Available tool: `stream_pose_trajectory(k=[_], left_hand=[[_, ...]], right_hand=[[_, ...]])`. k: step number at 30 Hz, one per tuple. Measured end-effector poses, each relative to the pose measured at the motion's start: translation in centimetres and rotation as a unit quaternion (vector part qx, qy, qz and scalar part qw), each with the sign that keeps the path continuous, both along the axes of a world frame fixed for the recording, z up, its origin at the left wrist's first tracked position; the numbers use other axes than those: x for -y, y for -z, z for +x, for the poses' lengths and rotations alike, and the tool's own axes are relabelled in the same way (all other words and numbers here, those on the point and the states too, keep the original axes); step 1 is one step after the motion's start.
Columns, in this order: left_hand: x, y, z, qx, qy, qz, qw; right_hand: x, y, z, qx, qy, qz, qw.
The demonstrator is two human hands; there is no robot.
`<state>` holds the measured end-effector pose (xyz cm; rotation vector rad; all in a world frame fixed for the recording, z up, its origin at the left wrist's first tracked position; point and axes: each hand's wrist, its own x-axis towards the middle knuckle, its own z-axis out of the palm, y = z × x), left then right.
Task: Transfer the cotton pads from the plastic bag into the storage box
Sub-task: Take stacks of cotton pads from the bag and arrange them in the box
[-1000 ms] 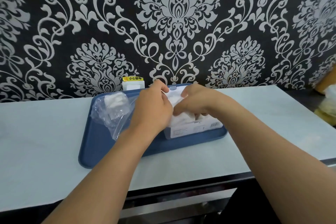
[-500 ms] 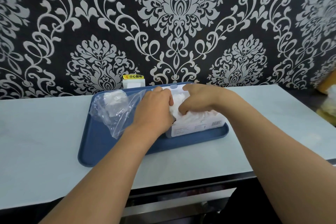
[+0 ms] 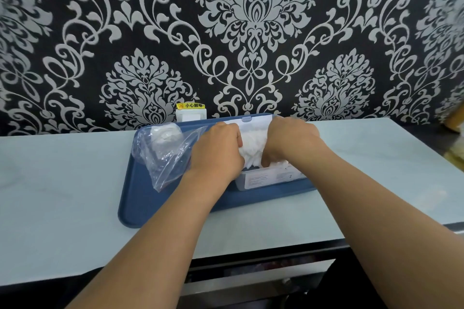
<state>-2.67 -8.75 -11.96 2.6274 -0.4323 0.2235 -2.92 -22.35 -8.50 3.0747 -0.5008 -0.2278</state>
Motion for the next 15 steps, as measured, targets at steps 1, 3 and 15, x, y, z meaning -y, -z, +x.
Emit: stream_pose_trajectory(k=[1, 3, 15], left_hand=[[0.0, 0.0, 0.0, 0.001, 0.002, -0.003, 1.0], [0.1, 0.1, 0.0, -0.002, 0.008, -0.012, 1.0], [-0.5, 0.1, 0.8, -0.055, 0.051, -0.024, 0.997]], right_hand=[[0.0, 0.3, -0.1, 0.01, -0.001, -0.006, 1.0], [0.0, 0.8, -0.1, 0.029, -0.009, 0.002, 1.0], [-0.7, -1.1, -3.6, 0.034, -0.241, 0.208, 0.947]])
